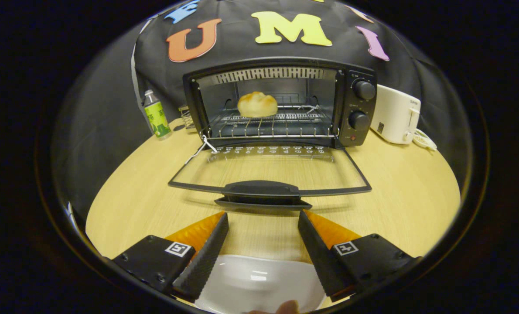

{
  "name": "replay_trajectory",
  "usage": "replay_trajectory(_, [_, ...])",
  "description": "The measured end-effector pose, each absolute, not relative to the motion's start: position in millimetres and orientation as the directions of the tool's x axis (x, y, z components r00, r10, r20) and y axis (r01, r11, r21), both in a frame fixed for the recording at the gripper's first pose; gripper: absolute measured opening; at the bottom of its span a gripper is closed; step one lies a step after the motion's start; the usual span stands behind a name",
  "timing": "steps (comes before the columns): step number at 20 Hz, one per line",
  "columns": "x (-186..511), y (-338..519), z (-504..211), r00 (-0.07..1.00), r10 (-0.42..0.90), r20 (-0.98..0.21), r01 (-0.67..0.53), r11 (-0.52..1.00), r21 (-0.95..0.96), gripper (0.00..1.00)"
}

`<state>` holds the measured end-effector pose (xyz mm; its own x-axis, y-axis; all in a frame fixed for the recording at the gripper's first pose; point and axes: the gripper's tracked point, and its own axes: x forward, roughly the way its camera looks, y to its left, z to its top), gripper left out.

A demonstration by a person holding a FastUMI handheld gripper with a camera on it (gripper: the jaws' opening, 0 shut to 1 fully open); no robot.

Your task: Open the toaster oven, put the food inside, and close the toaster oven door.

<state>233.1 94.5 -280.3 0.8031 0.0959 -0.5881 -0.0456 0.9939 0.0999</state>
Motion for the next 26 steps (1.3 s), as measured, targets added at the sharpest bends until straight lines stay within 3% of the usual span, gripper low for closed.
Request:
replay_trajectory(9, [236, 94, -238, 0.856, 0.063, -0.514, -0.03, 0.997, 0.073, 1.0])
replay_trajectory(21, [282, 86, -143, 0.961, 0.03, -0.274, -0.02, 0.999, 0.04, 1.0])
replay_trajectory(26, [270, 85, -104, 0.986, 0.027, -0.165, -0.019, 0.999, 0.049, 1.0])
